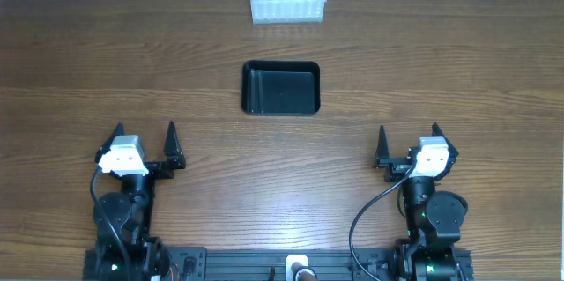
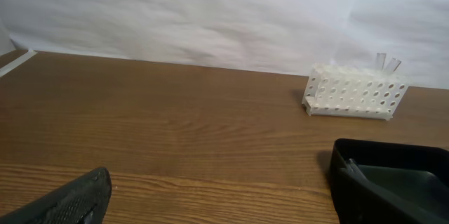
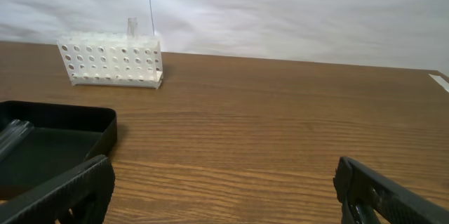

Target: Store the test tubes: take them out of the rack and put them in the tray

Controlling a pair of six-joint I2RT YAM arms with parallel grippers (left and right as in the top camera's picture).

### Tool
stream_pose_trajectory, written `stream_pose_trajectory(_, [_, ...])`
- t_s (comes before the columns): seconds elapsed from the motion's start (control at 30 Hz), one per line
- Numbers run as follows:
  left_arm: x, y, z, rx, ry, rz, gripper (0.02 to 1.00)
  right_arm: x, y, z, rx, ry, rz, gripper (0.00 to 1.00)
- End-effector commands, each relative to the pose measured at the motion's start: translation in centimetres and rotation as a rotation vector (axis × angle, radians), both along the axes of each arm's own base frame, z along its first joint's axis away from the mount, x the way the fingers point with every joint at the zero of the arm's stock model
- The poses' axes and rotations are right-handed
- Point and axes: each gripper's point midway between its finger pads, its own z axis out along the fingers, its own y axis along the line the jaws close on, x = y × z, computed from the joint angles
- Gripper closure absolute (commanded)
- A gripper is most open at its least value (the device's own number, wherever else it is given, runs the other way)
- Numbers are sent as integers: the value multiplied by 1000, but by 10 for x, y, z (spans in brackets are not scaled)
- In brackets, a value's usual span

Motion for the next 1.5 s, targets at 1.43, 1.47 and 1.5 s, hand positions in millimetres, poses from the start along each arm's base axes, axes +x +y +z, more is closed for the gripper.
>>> stream_pose_trajectory(1.43, [0,-3,-1,13,-3,-19,20,29,-3,198,6,-9,-15,9])
stream_pose_trajectory(1.47, [0,-3,-1,13,-3,-19,23,36,-3,205,6,-4,-15,9])
stream_pose_trajectory(1.5, [0,-3,-1,13,-3,-19,20,44,-3,211,6,1,-14,7])
